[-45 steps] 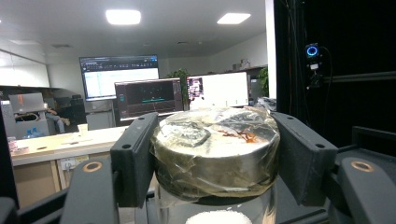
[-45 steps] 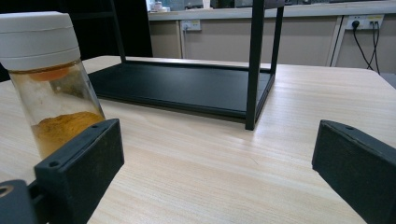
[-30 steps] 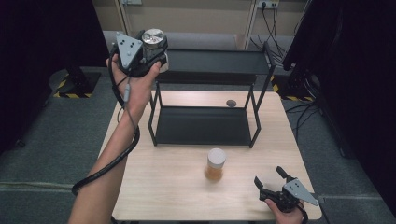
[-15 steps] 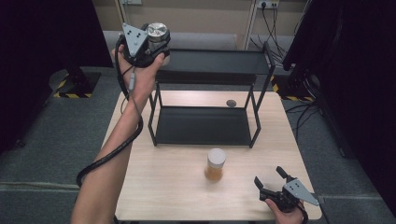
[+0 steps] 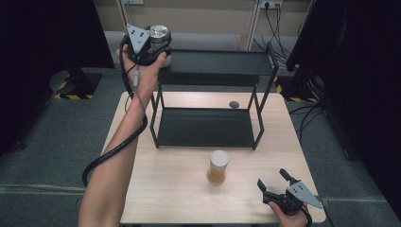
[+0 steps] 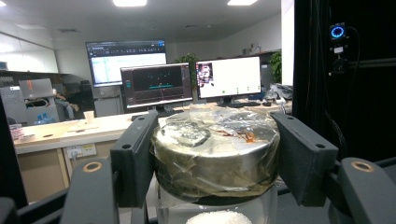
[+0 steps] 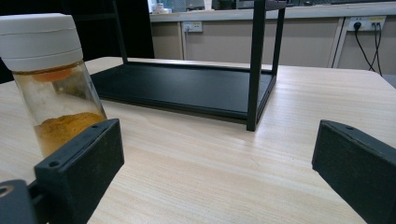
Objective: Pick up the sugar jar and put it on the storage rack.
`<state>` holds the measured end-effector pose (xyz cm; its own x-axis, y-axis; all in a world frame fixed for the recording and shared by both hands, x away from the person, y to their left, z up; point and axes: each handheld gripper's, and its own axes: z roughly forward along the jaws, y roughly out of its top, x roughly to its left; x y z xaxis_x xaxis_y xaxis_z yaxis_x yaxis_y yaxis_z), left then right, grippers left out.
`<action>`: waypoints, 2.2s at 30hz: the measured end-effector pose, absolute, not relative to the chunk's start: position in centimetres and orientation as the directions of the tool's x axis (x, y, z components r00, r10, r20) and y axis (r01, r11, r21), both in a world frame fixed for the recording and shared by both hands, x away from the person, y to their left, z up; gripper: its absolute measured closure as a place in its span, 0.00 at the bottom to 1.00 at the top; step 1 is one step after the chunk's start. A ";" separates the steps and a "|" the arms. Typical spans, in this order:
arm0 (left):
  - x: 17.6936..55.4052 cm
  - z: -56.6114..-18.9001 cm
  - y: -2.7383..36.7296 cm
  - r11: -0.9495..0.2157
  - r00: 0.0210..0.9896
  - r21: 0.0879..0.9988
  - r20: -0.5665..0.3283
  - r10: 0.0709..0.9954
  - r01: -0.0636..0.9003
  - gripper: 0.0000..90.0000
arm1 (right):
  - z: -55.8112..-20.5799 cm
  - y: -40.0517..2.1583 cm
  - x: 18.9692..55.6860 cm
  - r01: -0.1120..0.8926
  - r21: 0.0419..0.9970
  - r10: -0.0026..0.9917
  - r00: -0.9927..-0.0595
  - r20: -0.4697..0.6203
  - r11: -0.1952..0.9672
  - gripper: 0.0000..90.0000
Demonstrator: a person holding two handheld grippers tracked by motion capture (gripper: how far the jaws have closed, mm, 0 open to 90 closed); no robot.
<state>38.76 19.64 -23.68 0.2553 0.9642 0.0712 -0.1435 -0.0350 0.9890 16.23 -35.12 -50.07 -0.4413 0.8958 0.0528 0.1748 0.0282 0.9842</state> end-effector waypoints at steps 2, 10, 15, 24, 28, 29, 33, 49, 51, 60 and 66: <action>38.9 -23.7 19.5 -0.041 0.253 0.990 0.076 0.964 -0.138 0.39 | -50.1 -35.1 16.2 0.174 0.984 0.896 -0.441 0.053 0.028 0.03; 39.4 -24.1 19.2 -0.043 0.249 0.991 0.073 0.966 -0.125 0.39 | -50.1 -35.2 16.2 0.172 0.985 0.894 -0.446 0.051 0.029 0.03; 39.8 -24.1 19.5 -0.017 0.256 0.993 0.045 0.965 -0.114 0.38 | -50.1 -35.2 16.2 0.171 0.985 0.893 -0.448 0.052 0.028 0.03; 39.2 -23.5 19.6 0.034 0.250 0.993 -0.005 0.968 -0.111 0.24 | -50.1 -35.3 16.3 0.171 0.985 0.892 -0.450 0.050 0.031 0.03; 38.1 -23.2 19.6 0.028 0.245 0.992 0.003 0.969 -0.125 0.21 | -50.1 -35.3 16.3 0.173 0.985 0.891 -0.450 0.055 0.027 0.03; 37.8 -23.2 19.6 0.026 0.243 0.991 0.006 0.970 -0.129 0.20 | -50.1 -35.3 16.3 0.173 0.985 0.891 -0.450 0.055 0.026 0.03; 36.0 -23.5 19.9 0.006 0.256 0.989 0.033 0.966 -0.148 0.20 | -50.1 -35.3 16.3 0.171 0.985 0.891 -0.450 0.052 0.029 0.03; 31.2 -25.5 20.8 0.018 0.298 0.984 0.036 0.954 -0.176 0.20 | -50.0 -35.2 16.3 0.174 0.984 0.892 -0.449 0.048 0.035 0.03; 30.8 -25.9 20.9 0.015 0.303 0.984 0.040 0.952 -0.177 0.19 | -50.1 -35.2 16.3 0.174 0.984 0.892 -0.449 0.049 0.033 0.03; 29.3 -27.6 21.6 0.012 0.319 0.983 0.048 0.947 -0.185 0.19 | -50.0 -35.2 16.3 0.172 0.984 0.892 -0.450 0.041 0.042 0.03; 28.5 -29.1 21.9 0.010 0.329 0.984 0.050 0.943 -0.179 0.19 | -50.0 -35.1 16.3 0.172 0.984 0.893 -0.448 0.041 0.041 0.03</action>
